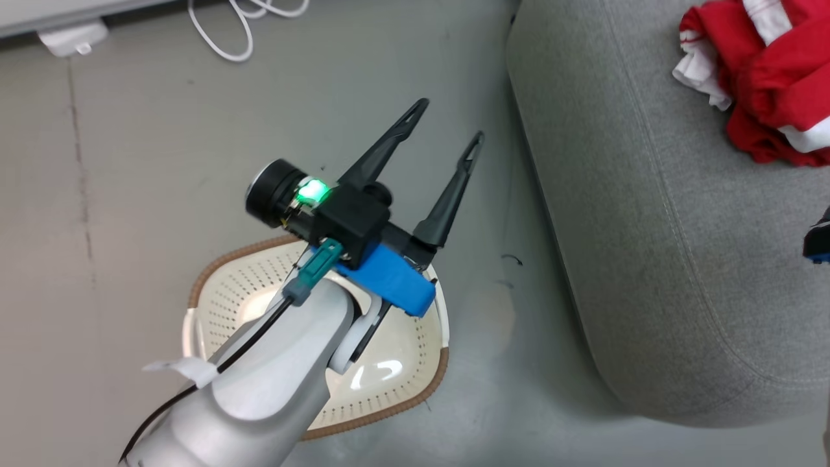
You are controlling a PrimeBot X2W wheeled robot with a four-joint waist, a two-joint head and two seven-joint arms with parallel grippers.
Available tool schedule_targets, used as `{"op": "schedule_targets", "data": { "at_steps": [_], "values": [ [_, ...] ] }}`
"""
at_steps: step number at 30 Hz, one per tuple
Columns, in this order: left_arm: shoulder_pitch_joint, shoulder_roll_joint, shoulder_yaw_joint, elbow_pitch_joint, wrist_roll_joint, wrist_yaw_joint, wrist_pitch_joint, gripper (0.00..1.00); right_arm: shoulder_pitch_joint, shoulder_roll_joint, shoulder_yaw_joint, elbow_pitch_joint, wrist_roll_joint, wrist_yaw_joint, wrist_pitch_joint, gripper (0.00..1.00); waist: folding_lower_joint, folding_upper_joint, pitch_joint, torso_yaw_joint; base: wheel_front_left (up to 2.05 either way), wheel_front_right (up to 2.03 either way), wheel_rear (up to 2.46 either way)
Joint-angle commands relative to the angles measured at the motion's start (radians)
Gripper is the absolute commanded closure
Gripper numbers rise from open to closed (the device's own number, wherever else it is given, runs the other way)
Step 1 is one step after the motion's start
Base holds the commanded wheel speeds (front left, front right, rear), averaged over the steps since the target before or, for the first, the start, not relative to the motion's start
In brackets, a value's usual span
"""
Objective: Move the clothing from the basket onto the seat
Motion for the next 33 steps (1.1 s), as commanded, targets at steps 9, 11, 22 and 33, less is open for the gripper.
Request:
{"op": "schedule_targets", "data": {
  "at_steps": [9,11,22,33],
  "values": [
    [0.202,0.006,0.166,-0.074,0.029,0.021,-0.006,0.00,0.132,0.050,0.137,-0.132,0.031,0.000,-0.004,0.00,0.0001,0.0000,-0.157,0.112,0.00,0.00,0.00],
    [0.235,0.003,0.204,-0.092,0.044,0.017,-0.006,0.00,0.155,0.059,0.163,-0.153,0.035,0.000,-0.004,0.00,0.0001,0.0000,-0.176,0.135,0.00,0.00,0.00],
    [0.416,-0.018,0.407,-0.144,0.109,-0.016,-0.006,0.00,0.242,0.104,0.278,-0.218,0.025,0.000,-0.004,0.00,0.0001,0.0000,-0.247,0.228,0.00,0.00,0.00],
    [0.575,-0.063,0.635,-0.146,0.183,-0.062,-0.006,0.00,0.379,0.150,0.293,-0.270,0.001,0.000,-0.003,0.00,0.0001,0.0000,-0.333,0.288,0.00,0.00,0.00]
  ]
}}
